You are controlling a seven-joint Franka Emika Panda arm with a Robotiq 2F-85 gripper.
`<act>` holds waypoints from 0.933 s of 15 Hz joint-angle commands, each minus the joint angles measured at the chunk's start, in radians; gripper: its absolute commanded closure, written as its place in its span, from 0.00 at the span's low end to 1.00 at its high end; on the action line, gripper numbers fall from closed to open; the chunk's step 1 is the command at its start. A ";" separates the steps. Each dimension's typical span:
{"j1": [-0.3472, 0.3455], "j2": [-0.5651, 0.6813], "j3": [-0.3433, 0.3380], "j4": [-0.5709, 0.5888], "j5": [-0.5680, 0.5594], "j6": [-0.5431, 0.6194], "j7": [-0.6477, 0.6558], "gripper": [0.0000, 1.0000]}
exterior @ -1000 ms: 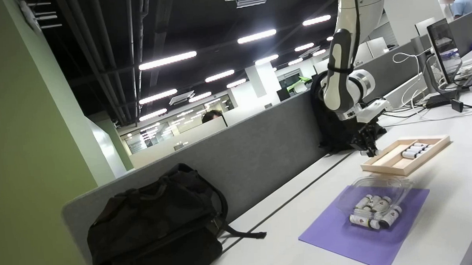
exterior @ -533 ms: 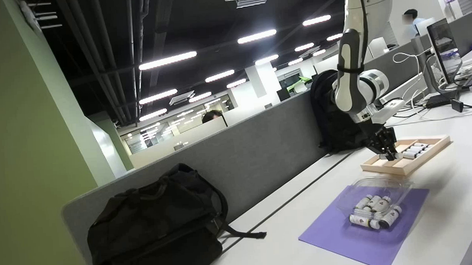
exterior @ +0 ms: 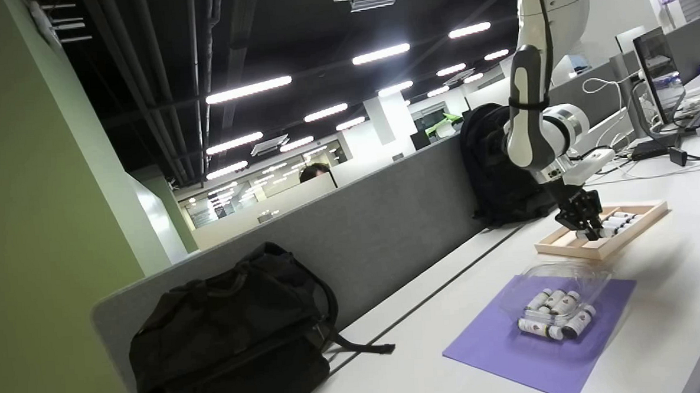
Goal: Pick up the white object on the table and place it on the lower segment of the tray
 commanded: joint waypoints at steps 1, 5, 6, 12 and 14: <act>-0.019 -0.006 0.006 -0.021 0.006 0.058 0.010 0.88; -0.022 0.002 0.002 -0.030 0.001 0.111 0.011 0.88; -0.023 0.004 0.002 -0.031 0.001 0.125 0.011 0.88; -0.029 0.017 0.004 -0.034 0.004 0.151 0.009 0.38; -0.027 0.008 0.004 -0.036 0.003 0.144 0.009 0.32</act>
